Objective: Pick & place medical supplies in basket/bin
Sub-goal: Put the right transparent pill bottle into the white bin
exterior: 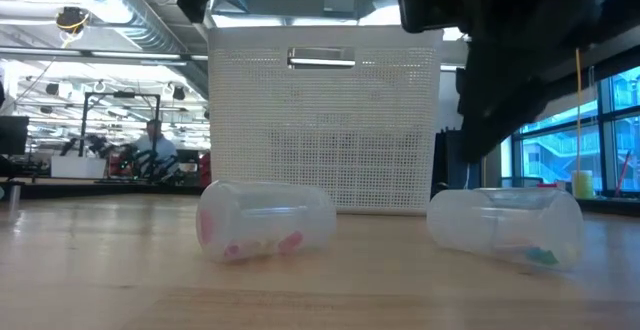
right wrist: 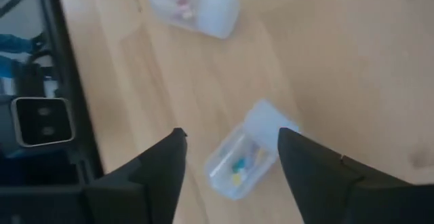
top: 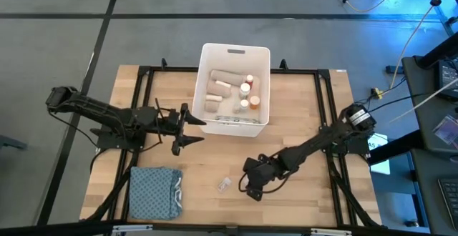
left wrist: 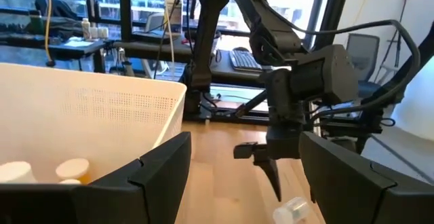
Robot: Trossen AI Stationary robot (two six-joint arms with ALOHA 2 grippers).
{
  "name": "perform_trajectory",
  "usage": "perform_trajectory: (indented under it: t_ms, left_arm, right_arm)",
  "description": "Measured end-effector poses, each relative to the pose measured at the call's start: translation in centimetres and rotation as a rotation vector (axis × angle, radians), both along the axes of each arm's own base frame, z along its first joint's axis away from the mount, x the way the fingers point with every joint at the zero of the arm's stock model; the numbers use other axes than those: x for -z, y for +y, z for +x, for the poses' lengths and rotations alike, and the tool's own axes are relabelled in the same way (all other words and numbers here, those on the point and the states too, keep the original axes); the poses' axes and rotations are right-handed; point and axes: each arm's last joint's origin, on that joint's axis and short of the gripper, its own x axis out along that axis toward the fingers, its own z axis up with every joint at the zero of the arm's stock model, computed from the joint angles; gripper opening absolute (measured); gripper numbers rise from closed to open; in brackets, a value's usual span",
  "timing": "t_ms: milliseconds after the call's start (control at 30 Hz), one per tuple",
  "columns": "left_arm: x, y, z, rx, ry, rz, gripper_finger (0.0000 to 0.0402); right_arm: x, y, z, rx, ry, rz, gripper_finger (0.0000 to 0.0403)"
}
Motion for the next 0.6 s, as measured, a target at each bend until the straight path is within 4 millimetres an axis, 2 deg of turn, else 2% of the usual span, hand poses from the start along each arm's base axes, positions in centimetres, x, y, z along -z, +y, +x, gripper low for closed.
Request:
perform_trajectory:
  t_ms: [200,300,433,600]
  left_arm:
    - [0.0,0.0,0.0,0.0,0.001,0.013,0.0265]
    - [0.0,0.0,0.0,0.0,0.003,0.019,0.0265]
    - [0.2,0.0,0.0,0.0,0.015,0.022,0.0265]
    - [0.4,0.0,0.0,0.0,0.035,0.026,0.0265]
  right_arm:
    - [0.2,-1.1,0.1,0.056,0.042,-0.003,0.0316]
    - [0.2,-1.1,0.2,0.059,0.039,-0.002,0.034]
    - [0.3,-1.1,0.3,0.072,0.027,-0.019,0.0347]
    - [1.7,-1.1,0.6,0.093,0.048,-0.065,0.0336]
